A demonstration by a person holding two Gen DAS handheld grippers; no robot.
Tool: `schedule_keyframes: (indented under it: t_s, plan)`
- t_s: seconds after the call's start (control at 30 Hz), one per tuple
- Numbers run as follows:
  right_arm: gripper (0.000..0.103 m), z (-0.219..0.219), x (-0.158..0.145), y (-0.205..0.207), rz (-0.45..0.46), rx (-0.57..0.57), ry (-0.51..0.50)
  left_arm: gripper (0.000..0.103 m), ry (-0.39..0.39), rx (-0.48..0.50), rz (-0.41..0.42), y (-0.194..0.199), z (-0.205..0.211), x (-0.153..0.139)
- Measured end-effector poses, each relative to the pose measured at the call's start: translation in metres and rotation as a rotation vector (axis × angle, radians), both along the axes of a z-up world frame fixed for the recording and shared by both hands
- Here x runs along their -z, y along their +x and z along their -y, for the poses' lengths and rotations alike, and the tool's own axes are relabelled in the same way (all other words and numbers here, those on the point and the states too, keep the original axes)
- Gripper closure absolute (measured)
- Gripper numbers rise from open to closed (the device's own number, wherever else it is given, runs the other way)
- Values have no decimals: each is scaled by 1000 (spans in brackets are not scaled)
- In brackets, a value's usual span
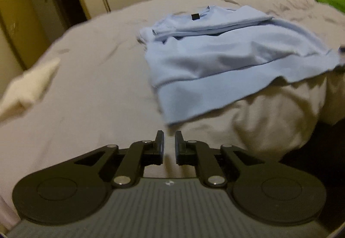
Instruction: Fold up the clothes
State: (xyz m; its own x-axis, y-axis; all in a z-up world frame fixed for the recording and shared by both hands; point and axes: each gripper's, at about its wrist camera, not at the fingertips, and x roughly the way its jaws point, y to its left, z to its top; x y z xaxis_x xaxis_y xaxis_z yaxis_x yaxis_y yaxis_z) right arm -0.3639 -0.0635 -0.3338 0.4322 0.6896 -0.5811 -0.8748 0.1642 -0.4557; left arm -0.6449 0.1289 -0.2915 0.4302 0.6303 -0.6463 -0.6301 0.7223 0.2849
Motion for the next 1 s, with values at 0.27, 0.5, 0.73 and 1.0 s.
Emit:
schedule_keyframes:
  t_s: [0.27,0.5,0.73,1.0]
  plan:
    - [45,16,2,38,99,-41,-20,82,404,339,-284,11,-26,31]
    - [45,28,-3,54,132,-162,-87,69,650,632,-395,9,-19,59]
    - [45,23,14,58,224,-250,-233,61,954,838,-514,-1,-30,91]
    - [44,16,27,70,392,-288,-297,61,1115,991,-548,7,-51,129]
